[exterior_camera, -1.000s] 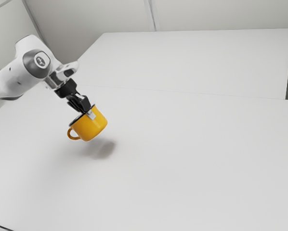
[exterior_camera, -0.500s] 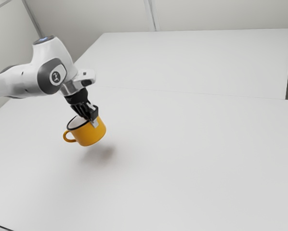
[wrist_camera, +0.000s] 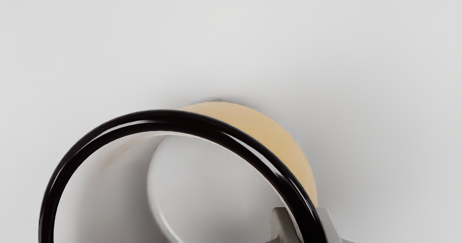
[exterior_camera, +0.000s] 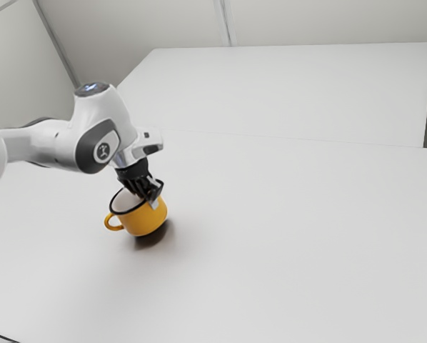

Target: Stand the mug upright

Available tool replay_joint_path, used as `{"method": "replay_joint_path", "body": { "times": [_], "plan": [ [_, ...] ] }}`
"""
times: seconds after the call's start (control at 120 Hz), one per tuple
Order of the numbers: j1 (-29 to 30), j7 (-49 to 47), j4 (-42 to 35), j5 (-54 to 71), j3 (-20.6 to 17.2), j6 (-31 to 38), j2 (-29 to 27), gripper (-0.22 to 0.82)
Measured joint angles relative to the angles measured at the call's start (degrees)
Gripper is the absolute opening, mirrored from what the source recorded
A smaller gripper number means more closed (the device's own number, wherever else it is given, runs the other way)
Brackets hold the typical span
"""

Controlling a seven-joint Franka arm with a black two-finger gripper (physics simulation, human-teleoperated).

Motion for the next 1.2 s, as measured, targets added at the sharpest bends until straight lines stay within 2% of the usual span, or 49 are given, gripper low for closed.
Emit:
{"method": "replay_joint_path", "body": {
  "times": [0.925, 1.058, 1.2],
  "plan": [
    [-0.47, -10.08, -1.89, 1.48, -1.04, 5.33, 4.35, -0.18],
    [-0.45, -10.07, -1.99, 0.34, -1.1, 5.47, 4.29, -0.04],
    [-0.99, -9.64, -2.0, -0.67, -1.22, 5.46, 3.24, 0.23]
  ]
}}
